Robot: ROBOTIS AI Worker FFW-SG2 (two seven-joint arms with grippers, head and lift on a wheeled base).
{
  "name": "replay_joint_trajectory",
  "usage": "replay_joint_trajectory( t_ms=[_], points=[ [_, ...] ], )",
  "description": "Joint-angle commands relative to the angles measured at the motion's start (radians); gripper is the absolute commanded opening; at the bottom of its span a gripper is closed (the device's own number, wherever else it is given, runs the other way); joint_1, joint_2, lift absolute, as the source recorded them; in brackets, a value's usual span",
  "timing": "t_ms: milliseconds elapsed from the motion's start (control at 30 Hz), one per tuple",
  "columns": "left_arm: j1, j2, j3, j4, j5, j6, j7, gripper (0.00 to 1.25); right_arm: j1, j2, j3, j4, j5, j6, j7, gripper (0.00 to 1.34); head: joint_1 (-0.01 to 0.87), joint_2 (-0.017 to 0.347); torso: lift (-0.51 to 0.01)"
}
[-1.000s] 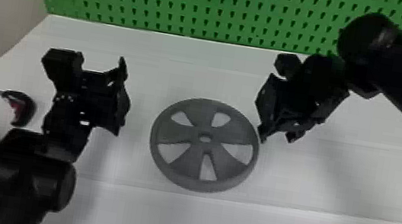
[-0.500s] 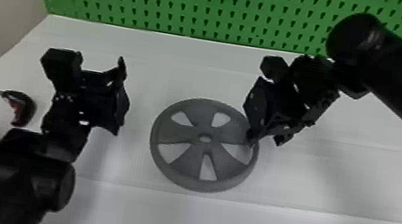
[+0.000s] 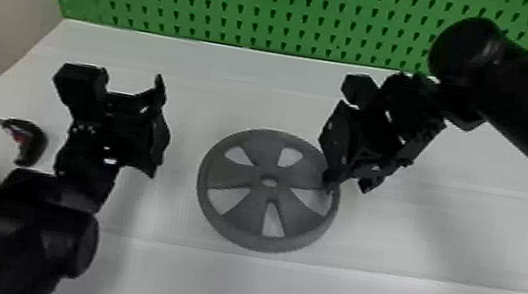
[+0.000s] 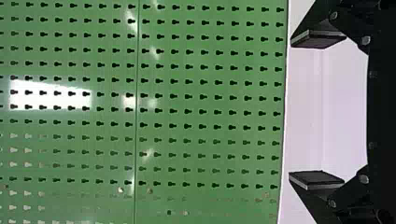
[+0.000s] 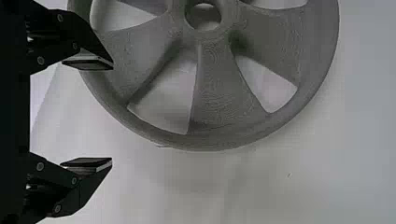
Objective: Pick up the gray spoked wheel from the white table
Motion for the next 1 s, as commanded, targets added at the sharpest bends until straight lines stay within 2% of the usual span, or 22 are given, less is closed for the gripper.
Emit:
replay_joint_trajectory(
  t_ms=[0, 300, 433, 500, 600, 900, 967],
  points=[
    [0.0, 0.0, -0.001, 0.0, 0.0, 0.0, 0.0, 0.98, 0.004, 0.009, -0.013, 0.029, -0.01, 0.005, 0.0, 0.81, 0.806, 0.044, -0.098],
    [-0.005, 0.0, -0.008, 0.0, -0.001, 0.0, 0.008, 0.98, 0.015, 0.042, -0.075, 0.129, -0.02, -0.018, -0.015, 0.81, 0.806, 0.044, -0.098],
    [-0.007, 0.0, -0.008, 0.002, -0.001, 0.0, 0.011, 0.98, 0.016, 0.058, -0.121, 0.17, -0.082, -0.045, -0.138, 0.81, 0.806, 0.044, -0.098],
    [-0.007, 0.0, -0.009, 0.002, -0.001, 0.0, 0.011, 0.98, 0.019, 0.068, -0.148, 0.19, -0.094, -0.055, -0.167, 0.81, 0.806, 0.044, -0.098],
    [-0.007, 0.0, -0.009, 0.002, -0.001, 0.0, 0.011, 0.98, 0.023, 0.08, -0.18, 0.222, -0.145, -0.079, -0.252, 0.81, 0.806, 0.044, -0.098],
    [-0.007, 0.0, -0.008, 0.002, -0.001, 0.0, 0.011, 0.98, 0.046, 0.111, -0.289, 0.296, -0.237, -0.14, -0.43, 0.81, 0.806, 0.044, -0.098],
    [-0.007, 0.0, -0.008, 0.002, -0.001, 0.0, 0.011, 0.98, 0.05, 0.115, -0.309, 0.302, -0.237, -0.157, -0.451, 0.81, 0.806, 0.044, -0.098]
  ],
)
